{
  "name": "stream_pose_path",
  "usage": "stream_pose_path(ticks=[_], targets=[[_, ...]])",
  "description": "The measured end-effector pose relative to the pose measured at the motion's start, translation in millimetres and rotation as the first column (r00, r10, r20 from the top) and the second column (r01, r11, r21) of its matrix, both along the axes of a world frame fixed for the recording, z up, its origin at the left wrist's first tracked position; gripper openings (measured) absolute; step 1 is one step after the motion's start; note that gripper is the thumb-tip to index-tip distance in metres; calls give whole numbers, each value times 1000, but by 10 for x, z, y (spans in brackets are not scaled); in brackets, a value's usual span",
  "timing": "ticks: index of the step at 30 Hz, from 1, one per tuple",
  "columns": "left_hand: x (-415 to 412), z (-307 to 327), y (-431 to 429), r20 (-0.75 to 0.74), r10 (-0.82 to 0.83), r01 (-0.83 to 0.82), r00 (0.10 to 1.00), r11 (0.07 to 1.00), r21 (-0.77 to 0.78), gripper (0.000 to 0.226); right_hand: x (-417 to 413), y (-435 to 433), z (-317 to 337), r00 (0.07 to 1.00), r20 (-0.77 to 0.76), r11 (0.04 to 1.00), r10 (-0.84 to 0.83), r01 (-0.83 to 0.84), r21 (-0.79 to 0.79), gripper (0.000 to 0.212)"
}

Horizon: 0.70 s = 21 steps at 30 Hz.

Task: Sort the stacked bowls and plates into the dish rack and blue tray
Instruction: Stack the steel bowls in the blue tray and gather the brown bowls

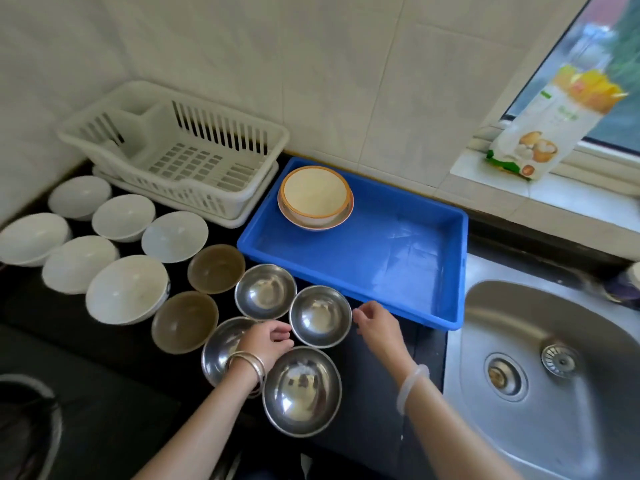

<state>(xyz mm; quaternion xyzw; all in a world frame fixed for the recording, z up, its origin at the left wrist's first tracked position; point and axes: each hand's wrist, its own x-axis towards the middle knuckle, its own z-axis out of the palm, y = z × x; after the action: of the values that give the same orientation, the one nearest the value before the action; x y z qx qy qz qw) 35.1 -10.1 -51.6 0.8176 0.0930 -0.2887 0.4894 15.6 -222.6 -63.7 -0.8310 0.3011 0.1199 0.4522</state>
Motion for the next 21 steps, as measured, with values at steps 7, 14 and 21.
stream_pose_path(ticks=[7, 14, 21], targets=[[-135, -69, -42, 52, -214, 201, 975, 962, 187, 39, -64, 196, -185, 993, -121, 983, -14, 35, 179, 14], [-168, -61, -91, 117, -231, 182, 966, 928, 326, 17, -25, 189, -59, 973, -96, 914, -210, 231, 333, 19], [-156, -88, -69, 129, -188, 146, 974, 948, 282, 15, -123, 60, 170, 970, -52, 896, -236, 238, 373, 21]])
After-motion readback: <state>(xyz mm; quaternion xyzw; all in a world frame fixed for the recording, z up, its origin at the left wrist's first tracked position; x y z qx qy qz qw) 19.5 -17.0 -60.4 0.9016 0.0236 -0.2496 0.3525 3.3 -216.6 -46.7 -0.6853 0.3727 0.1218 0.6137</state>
